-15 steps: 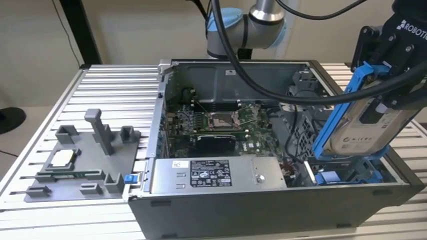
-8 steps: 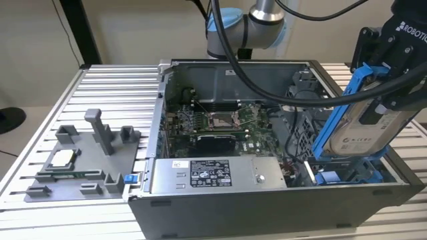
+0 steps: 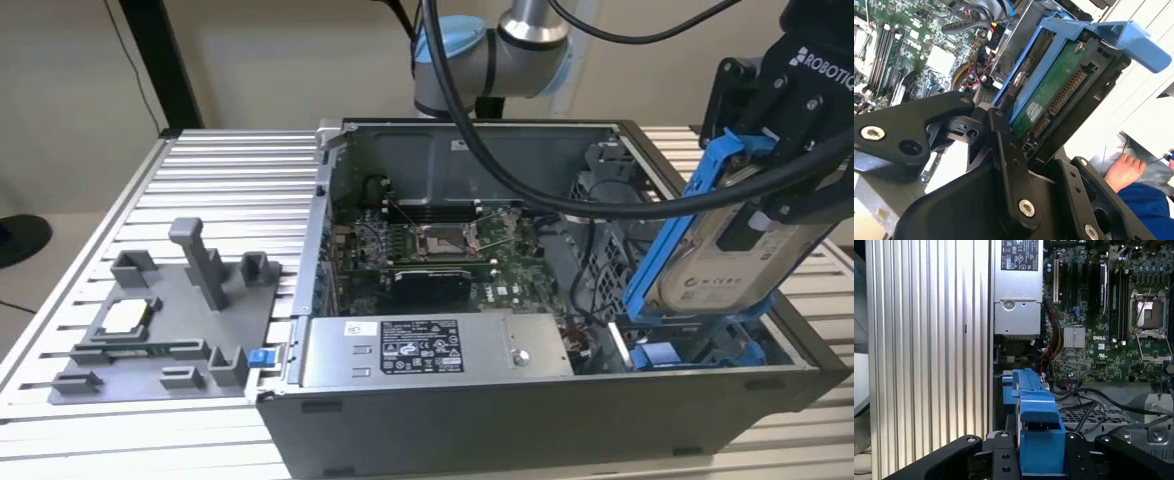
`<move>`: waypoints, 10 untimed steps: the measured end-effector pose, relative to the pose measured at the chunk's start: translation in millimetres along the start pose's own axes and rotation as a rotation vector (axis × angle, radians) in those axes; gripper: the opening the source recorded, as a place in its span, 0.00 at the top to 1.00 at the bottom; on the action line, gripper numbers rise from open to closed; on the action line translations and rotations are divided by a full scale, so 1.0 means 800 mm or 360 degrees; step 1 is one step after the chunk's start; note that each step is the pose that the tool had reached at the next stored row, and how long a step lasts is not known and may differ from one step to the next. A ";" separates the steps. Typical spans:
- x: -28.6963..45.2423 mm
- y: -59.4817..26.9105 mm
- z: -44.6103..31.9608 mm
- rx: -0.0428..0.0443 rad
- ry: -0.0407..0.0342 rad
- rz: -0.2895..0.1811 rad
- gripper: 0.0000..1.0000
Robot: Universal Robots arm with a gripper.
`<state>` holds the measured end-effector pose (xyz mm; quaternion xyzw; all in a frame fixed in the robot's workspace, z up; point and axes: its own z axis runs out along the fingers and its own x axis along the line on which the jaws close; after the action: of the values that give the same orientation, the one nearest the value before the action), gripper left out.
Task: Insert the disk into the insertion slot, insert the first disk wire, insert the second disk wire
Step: 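Insert the disk into the insertion slot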
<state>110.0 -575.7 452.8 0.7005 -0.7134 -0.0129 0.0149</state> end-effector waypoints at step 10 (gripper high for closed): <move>0.0000 0.000 0.0053 0.0000 0.0000 0.0000 1.00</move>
<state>110.0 -575.6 448.6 0.7005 -0.7134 -0.0129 0.0150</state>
